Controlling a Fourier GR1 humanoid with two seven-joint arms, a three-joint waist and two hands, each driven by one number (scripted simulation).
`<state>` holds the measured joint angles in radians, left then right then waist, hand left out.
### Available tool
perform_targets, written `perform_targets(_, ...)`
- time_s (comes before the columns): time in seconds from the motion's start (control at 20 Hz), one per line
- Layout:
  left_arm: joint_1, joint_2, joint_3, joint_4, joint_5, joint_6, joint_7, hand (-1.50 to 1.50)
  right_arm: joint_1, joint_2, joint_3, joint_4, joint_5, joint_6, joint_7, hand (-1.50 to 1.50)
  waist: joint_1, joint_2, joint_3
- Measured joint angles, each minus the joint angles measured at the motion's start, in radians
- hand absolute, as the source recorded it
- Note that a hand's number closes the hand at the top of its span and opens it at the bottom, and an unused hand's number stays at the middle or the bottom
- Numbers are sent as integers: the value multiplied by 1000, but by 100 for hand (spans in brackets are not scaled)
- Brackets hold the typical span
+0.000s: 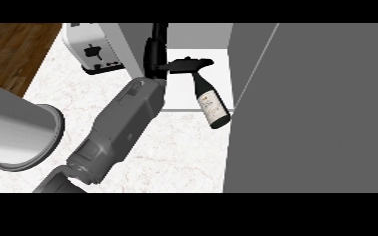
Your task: Pick up the wine, place it into the cabinet and close the cabinet
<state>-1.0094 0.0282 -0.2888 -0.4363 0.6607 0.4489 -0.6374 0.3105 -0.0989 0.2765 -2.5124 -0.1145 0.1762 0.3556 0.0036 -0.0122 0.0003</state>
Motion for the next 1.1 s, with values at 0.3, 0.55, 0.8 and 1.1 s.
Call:
perform_targets(0.3,112,11,-44,-190,-24,17,51,-150,0,4,26,-1,5,-16,7,-150,8,-2,0)
perform_targets(0.55,248,17,-105,-402,-45,45,102,-150,-23,5,36,0,12,-35,18,-150,16,-4,0)
perform_targets(0.8,408,36,-165,-618,-64,80,145,-150,-12,-9,30,-2,14,-30,2,-150,11,-3,0)
perform_targets(1.1,609,72,-264,-901,-115,151,185,-150,-24,-9,50,0,19,-46,10,-150,9,0,0)
